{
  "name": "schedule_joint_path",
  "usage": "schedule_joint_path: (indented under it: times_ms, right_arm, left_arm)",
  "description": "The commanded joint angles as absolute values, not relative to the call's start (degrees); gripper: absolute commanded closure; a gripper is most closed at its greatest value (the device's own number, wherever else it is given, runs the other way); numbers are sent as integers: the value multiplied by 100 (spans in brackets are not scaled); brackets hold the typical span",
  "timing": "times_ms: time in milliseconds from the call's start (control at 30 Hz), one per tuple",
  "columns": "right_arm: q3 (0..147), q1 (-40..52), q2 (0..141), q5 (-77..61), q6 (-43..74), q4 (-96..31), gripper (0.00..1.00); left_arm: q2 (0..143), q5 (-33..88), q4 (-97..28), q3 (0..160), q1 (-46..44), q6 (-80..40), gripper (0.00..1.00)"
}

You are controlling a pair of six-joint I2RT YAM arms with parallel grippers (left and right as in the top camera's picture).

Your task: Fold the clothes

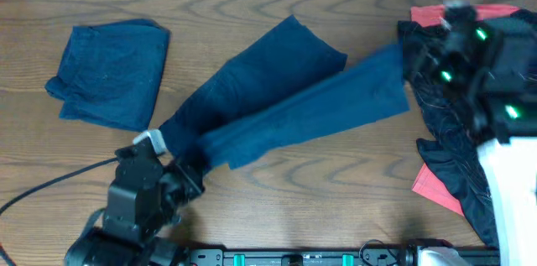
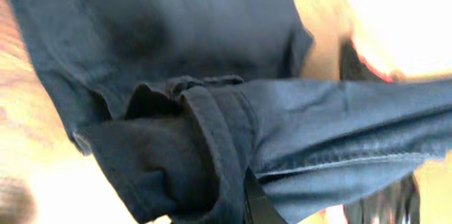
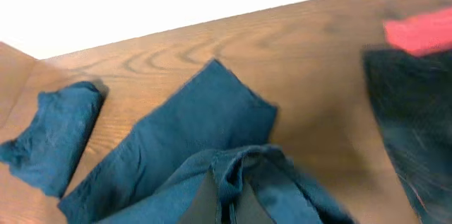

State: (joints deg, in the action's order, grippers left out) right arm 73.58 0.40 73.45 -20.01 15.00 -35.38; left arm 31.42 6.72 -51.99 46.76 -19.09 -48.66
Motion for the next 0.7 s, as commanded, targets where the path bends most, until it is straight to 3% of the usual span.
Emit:
schedule_joint_path:
  times_ms: [0, 100, 667]
  right_arm:
    - [7736, 244, 8097, -1055, 897, -2941, 99]
    - [7994, 534, 8807, -1055, 757, -2434, 99]
    - [8235, 1334, 11303, -1057, 757, 54, 99]
  left_arm:
    - [3592, -1328, -5343, 4532, -1831, -6114, 94]
    - [4123, -1448, -5297, 4530, -1831, -6556, 94]
    - [7255, -2473, -3538, 4532, -1437, -6573, 94]
